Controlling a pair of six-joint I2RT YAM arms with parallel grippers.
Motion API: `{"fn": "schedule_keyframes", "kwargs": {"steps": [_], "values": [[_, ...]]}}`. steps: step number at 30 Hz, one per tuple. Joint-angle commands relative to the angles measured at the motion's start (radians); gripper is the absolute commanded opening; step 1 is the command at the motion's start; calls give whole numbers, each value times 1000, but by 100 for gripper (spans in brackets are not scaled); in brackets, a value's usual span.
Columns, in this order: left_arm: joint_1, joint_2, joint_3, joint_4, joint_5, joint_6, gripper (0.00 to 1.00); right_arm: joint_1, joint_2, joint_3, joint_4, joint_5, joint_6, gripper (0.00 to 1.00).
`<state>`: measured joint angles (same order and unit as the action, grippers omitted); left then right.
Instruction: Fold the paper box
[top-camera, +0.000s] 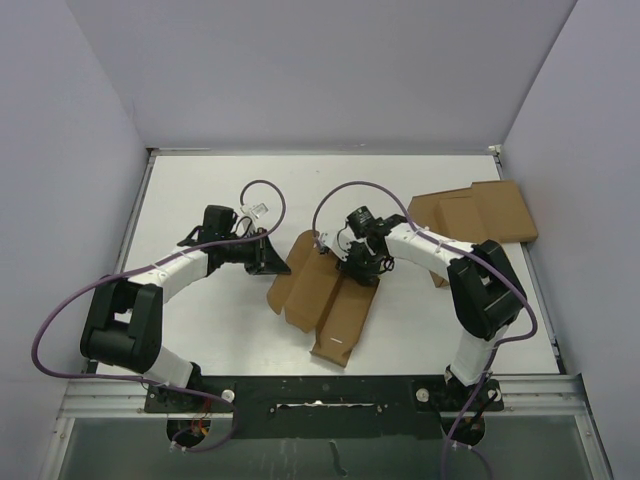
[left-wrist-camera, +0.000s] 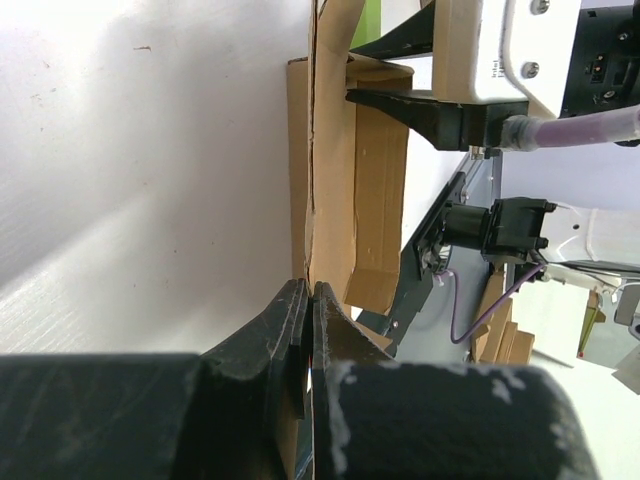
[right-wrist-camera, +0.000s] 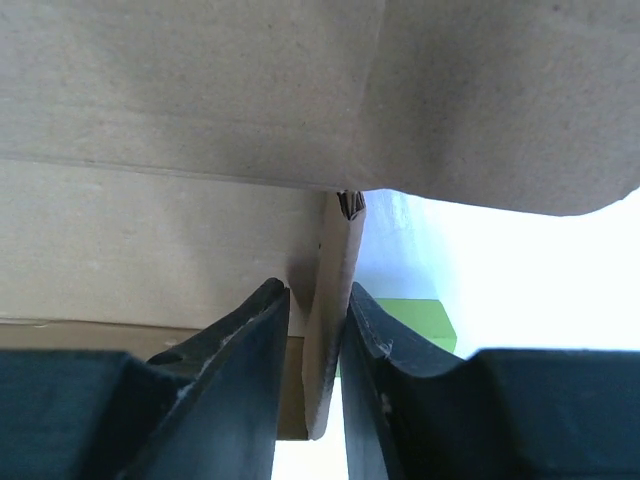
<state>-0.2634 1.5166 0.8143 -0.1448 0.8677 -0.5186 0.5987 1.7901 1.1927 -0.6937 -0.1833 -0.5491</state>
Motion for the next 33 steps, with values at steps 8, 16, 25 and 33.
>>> {"fn": "schedule_keyframes", "kwargs": {"steps": [8,16,25,33], "values": [[9,-46,15,86,50,-11,0,-1,-45,-18,50,20,19,20],[8,-50,14,92,54,-13,0,-3,-35,-24,74,87,40,0],[0,-79,10,99,51,15,0,-56,-104,-7,22,-131,14,34],[-3,-117,28,85,48,104,0,-209,-267,-10,-31,-522,-20,56]]}}
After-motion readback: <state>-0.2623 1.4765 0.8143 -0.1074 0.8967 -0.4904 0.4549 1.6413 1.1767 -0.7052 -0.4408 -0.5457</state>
